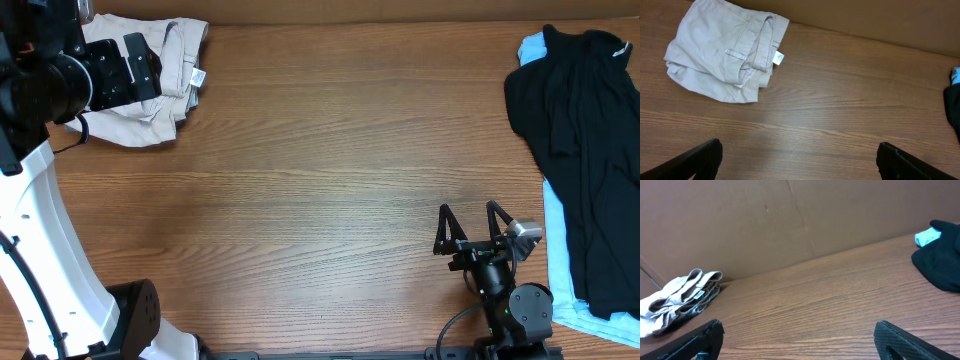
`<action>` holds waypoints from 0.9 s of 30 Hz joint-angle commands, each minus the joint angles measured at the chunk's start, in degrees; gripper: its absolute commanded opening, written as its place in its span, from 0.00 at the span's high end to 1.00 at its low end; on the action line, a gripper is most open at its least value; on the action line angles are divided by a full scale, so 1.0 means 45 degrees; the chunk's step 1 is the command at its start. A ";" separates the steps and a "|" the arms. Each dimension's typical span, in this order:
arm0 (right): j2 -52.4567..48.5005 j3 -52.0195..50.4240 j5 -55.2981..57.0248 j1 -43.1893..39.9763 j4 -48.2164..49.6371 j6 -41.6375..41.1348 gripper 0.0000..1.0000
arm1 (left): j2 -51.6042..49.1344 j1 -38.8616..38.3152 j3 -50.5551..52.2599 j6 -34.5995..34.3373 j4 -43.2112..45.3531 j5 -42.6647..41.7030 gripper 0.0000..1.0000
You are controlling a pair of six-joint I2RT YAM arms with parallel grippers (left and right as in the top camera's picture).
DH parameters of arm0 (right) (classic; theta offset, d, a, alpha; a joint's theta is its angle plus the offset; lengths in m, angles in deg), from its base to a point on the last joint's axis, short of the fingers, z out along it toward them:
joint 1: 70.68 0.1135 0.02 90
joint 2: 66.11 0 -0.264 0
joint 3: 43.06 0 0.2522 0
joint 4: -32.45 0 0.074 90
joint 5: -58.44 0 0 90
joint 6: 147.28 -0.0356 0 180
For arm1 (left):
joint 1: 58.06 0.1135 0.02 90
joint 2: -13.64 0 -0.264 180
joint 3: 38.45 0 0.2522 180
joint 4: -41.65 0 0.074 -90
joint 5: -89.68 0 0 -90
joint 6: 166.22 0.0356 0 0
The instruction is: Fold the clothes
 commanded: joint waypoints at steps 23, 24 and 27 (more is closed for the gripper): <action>0.0151 -0.0131 0.0078 0.0058 0.0087 -0.0015 0.00 | 0.2050 -0.3109 -0.0097 -0.0170 -0.0155 -0.0005 0.00; 0.0151 -0.0131 0.0078 0.0058 0.0083 -0.0015 0.00 | 0.2263 -0.3565 -0.0097 -0.0136 -0.0160 0.0049 0.00; 0.0151 -0.0131 0.0078 0.0058 0.0087 -0.0015 0.00 | 0.2817 -0.4352 -0.0097 0.0121 -0.0160 0.0379 0.00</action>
